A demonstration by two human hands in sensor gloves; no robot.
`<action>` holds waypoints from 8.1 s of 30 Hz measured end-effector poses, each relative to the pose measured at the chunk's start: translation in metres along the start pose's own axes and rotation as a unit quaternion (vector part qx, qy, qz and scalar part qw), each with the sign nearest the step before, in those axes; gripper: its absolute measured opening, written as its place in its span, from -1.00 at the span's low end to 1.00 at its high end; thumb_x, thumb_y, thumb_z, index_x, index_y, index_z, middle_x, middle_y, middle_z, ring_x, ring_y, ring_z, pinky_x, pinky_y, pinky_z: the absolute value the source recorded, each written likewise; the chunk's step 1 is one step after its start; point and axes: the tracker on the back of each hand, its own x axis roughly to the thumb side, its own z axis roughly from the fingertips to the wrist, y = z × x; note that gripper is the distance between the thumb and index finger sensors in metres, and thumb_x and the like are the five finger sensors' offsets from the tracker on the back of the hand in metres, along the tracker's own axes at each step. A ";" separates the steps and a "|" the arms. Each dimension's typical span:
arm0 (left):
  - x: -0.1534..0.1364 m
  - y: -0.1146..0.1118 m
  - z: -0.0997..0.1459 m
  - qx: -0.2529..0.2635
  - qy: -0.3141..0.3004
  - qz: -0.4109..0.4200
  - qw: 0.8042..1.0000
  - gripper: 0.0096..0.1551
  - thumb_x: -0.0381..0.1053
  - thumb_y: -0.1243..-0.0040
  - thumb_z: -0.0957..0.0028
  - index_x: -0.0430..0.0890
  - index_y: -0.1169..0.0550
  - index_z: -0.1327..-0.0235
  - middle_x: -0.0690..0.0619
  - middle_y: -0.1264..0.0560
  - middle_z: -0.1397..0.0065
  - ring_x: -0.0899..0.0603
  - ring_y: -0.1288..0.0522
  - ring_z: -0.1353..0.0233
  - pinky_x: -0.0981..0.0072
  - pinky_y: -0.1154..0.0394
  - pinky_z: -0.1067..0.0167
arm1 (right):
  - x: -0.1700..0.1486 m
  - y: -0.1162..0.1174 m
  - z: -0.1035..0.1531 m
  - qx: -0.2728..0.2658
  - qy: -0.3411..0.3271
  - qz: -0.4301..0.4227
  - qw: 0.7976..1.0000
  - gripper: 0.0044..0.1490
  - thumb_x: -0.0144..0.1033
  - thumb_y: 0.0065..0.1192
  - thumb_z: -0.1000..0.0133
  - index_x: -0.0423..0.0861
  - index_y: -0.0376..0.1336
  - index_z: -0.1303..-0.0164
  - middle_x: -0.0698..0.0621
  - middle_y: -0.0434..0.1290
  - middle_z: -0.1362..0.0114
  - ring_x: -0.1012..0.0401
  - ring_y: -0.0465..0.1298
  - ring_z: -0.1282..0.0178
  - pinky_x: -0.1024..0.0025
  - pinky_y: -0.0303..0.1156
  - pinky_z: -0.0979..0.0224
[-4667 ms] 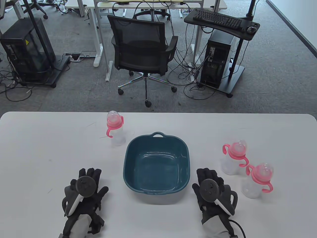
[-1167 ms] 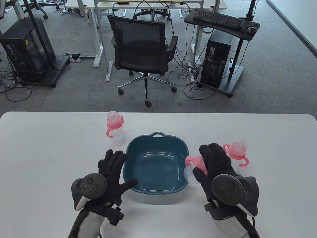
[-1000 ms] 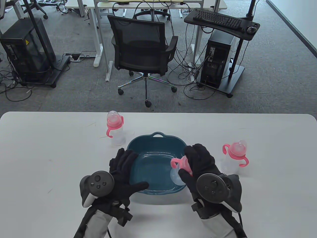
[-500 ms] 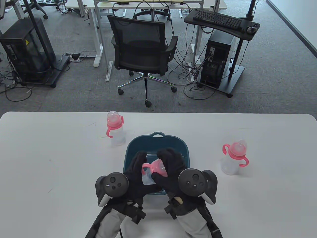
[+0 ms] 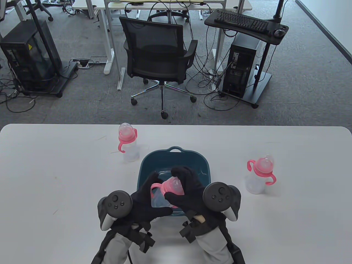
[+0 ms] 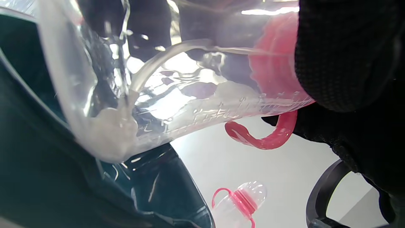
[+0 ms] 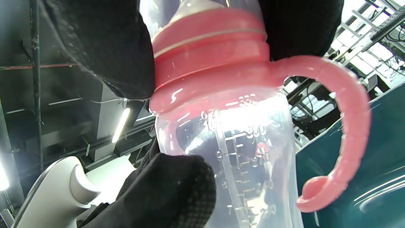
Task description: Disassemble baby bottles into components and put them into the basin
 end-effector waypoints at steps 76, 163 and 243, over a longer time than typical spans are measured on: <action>-0.028 0.022 0.012 0.092 0.109 0.001 0.990 0.13 0.29 -0.51 0.22 0.23 -0.11 -0.54 0.13 -0.21 -0.53 -0.17 -0.30 -0.55 -0.26 -0.09 -0.50 | -0.085 0.068 0.000 0.178 0.135 0.309 0.924 0.06 -0.29 0.48 -0.10 -0.07 -0.11 -0.66 -0.21 -0.02 -0.71 -0.27 0.19 -0.55 -0.30 0.09 -0.50; -0.005 0.000 0.008 0.036 0.035 -0.188 0.981 0.12 0.18 -0.59 0.29 0.33 -0.16 -0.49 0.21 -0.22 -0.55 -0.13 -0.26 -0.63 -0.30 -0.04 -0.55 | -0.033 0.004 0.002 0.117 0.058 -0.008 0.991 -0.08 -0.19 0.47 -0.15 -0.14 0.08 -0.65 -0.26 0.24 -0.64 -0.28 0.40 -0.40 -0.29 0.29 -0.34; -0.009 0.006 0.009 0.057 0.045 -0.195 0.978 0.12 0.17 -0.58 0.28 0.34 -0.14 -0.49 0.22 -0.20 -0.56 -0.13 -0.23 -0.64 -0.30 -0.02 -0.56 | 0.026 -0.050 0.029 -0.175 -0.108 -0.007 0.979 -0.05 -0.12 0.43 -0.14 0.00 0.00 -0.67 -0.15 0.14 -0.69 -0.22 0.38 -0.43 -0.25 0.26 -0.43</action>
